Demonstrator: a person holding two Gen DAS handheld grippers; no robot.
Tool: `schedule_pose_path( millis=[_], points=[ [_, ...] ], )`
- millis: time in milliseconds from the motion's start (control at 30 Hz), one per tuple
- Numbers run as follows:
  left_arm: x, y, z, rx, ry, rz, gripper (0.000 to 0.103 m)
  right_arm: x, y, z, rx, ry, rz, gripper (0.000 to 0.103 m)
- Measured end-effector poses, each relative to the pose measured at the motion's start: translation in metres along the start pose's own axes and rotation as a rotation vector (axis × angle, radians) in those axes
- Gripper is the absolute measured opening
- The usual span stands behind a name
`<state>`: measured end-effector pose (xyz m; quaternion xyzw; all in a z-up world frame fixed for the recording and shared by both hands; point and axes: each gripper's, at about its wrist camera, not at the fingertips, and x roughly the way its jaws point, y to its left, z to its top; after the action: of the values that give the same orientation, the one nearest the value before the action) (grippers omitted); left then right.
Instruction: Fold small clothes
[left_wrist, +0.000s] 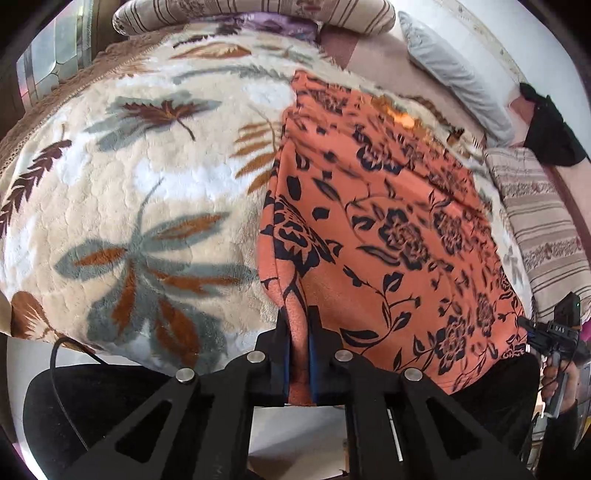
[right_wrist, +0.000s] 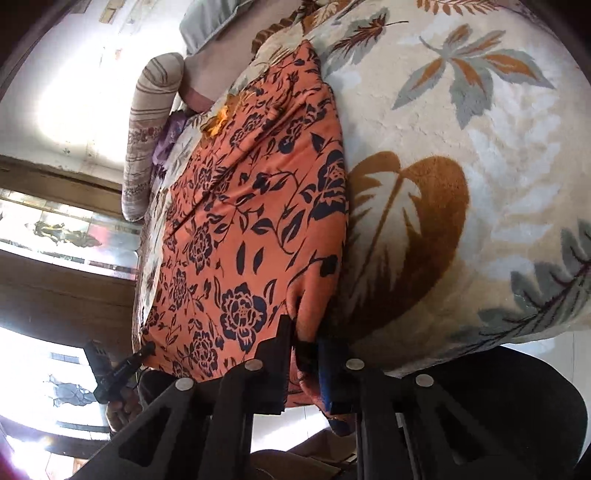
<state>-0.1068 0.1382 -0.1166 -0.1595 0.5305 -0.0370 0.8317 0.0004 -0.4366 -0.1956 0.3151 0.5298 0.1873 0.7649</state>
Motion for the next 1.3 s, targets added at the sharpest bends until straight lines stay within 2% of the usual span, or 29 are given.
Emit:
schedule_pose_path(
  millis=[67,100,133,200,233,267,300,400,467,533,633,700,733,800,867,933,1033,1133,1167,1267,1300],
  points=[
    [0.015,0.004,-0.002,-0.026,0.064,0.035,0.018,0.012,-0.011,0.000,0.043,0.040,-0.027,0.056],
    [0.021,0.005,-0.004,-0.034,0.085,0.053,0.029,0.016,-0.013,-0.001,0.052,0.044,-0.021,0.069],
    [0.021,0.005,-0.005,-0.038,0.070,0.050,0.032,0.017,-0.007,-0.002,0.019,0.031,-0.031,0.072],
    [0.019,0.002,-0.005,-0.033,0.051,0.036,0.037,0.022,0.002,-0.002,-0.017,0.046,-0.047,0.073],
    [0.018,0.000,-0.004,-0.023,0.044,0.039,0.030,0.023,0.003,-0.001,-0.031,0.052,-0.055,0.064],
    [0.016,0.000,-0.003,-0.012,0.038,0.035,0.014,0.025,0.003,-0.001,-0.039,0.063,-0.067,0.049],
    [0.015,-0.003,-0.001,-0.013,0.040,0.019,0.005,0.027,0.002,0.001,-0.036,0.078,-0.075,0.008],
    [-0.005,-0.005,0.008,-0.020,-0.034,-0.030,0.006,0.011,0.003,0.003,-0.016,0.035,-0.013,0.009],
    [-0.012,-0.004,0.012,-0.028,-0.048,-0.057,0.006,0.000,0.008,0.004,-0.011,0.005,0.043,0.009],
    [-0.005,0.000,0.012,-0.032,-0.029,-0.035,0.006,-0.001,0.007,0.006,0.000,0.007,0.053,0.011],
    [0.019,0.006,0.005,-0.056,0.065,-0.001,0.006,0.017,-0.010,0.002,0.063,0.051,0.029,0.015],
    [0.020,0.006,0.001,-0.053,0.058,0.010,0.008,0.025,-0.014,0.003,0.092,0.063,0.005,0.024],
    [0.019,0.005,0.001,-0.047,0.061,0.009,0.009,0.026,-0.011,0.003,0.076,0.064,0.012,0.038],
    [0.018,0.004,0.003,-0.038,0.067,0.007,0.010,0.029,-0.007,0.005,0.068,0.071,0.067,0.059],
    [0.018,0.006,0.005,-0.049,0.067,-0.006,0.010,0.033,-0.003,0.006,0.043,0.081,0.054,0.055],
    [0.019,0.003,0.009,-0.039,0.053,-0.017,0.006,0.036,-0.004,0.007,0.043,0.100,0.041,0.010],
    [0.004,-0.003,0.022,-0.032,-0.012,-0.073,0.006,0.029,0.001,0.010,0.033,0.083,0.090,0.010],
    [-0.016,-0.005,0.035,-0.035,-0.078,-0.133,0.006,0.009,0.012,0.019,0.021,0.023,0.179,0.010],
    [-0.013,-0.002,0.038,-0.040,-0.066,-0.129,0.006,0.007,0.014,0.022,0.018,0.015,0.184,0.010],
    [0.011,0.002,0.044,-0.054,0.035,-0.095,0.006,0.021,-0.001,0.029,0.080,0.041,0.207,0.010],
    [0.009,-0.001,0.048,-0.034,0.037,-0.096,0.006,0.027,-0.004,0.033,0.101,0.048,0.225,0.010]
  ],
)
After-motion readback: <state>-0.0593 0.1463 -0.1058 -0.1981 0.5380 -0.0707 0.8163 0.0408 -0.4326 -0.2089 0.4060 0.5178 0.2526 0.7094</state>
